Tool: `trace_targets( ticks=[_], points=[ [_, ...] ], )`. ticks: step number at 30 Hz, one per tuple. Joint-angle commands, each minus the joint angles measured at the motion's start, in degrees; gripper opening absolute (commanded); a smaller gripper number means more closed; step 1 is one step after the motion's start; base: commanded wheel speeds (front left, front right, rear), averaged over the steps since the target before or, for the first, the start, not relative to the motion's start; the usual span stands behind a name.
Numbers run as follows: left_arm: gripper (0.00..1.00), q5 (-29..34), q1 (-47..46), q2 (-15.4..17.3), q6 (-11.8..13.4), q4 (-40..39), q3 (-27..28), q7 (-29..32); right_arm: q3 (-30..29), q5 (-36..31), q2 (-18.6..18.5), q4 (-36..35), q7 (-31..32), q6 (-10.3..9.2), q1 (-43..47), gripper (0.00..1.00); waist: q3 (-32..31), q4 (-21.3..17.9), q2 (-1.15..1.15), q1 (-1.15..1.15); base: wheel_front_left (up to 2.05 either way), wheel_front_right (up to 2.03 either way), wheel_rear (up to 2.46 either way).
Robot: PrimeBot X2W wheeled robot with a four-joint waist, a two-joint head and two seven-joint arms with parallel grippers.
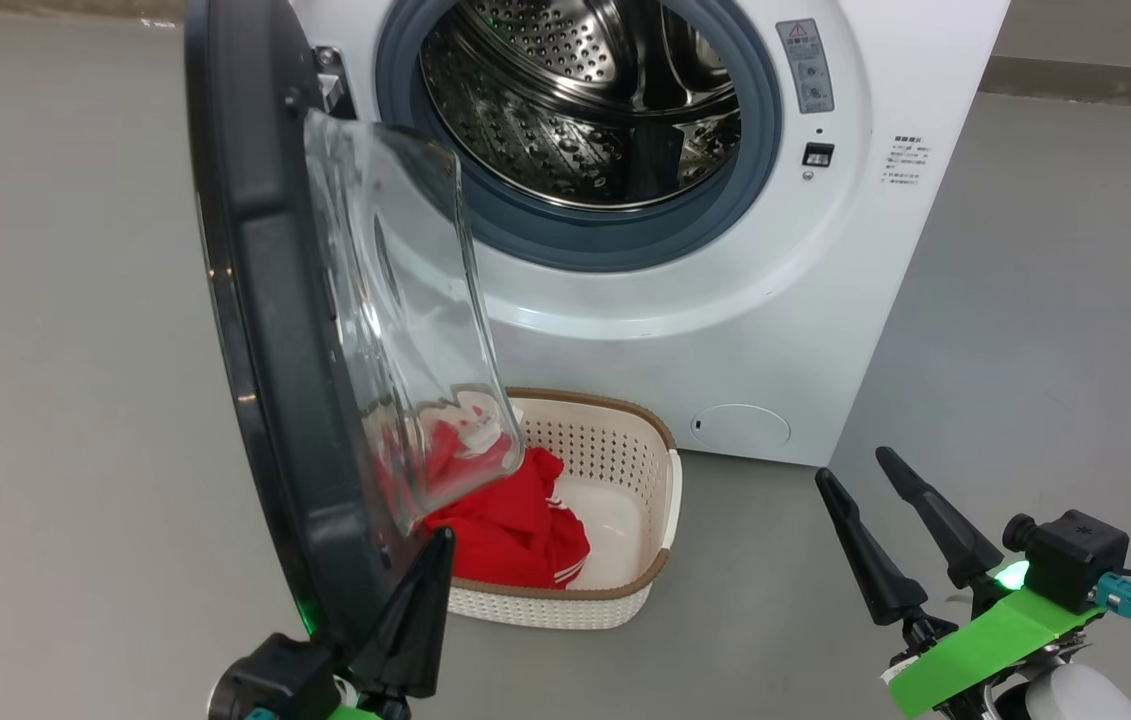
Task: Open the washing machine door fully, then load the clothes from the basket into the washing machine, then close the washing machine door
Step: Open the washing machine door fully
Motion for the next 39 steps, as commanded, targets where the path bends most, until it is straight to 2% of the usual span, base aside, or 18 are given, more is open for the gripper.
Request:
trace_targets(
  ticks=[1,23,39],
  points=[
    [0.00,-0.78,-1.77,0.39,0.73,-0.41,1.48,-0.15,0.89,0.55,-0.68,-1.24,-0.69,0.09,-2.08,1.00,0.30,-0.09,0.00,0.00,0.00,0.00,0.00],
    [0.00,-2.13,-3.21,0.74,1.67,3.45,2.21,-1.92,0.62,0.48,-0.65,-1.19,-0.69,0.09,-2.40,1.00,1.03,1.05,0.00,0.00,0.00,0.00,0.00],
    [0.00,-3.41,-3.22,3.67,3.65,2.33,7.20,-2.30,0.57,0.58,-0.39,-1.22,-0.69,0.09,-2.33,1.00,1.56,3.38,0.00,0.00,0.00,0.00,0.00]
  ],
)
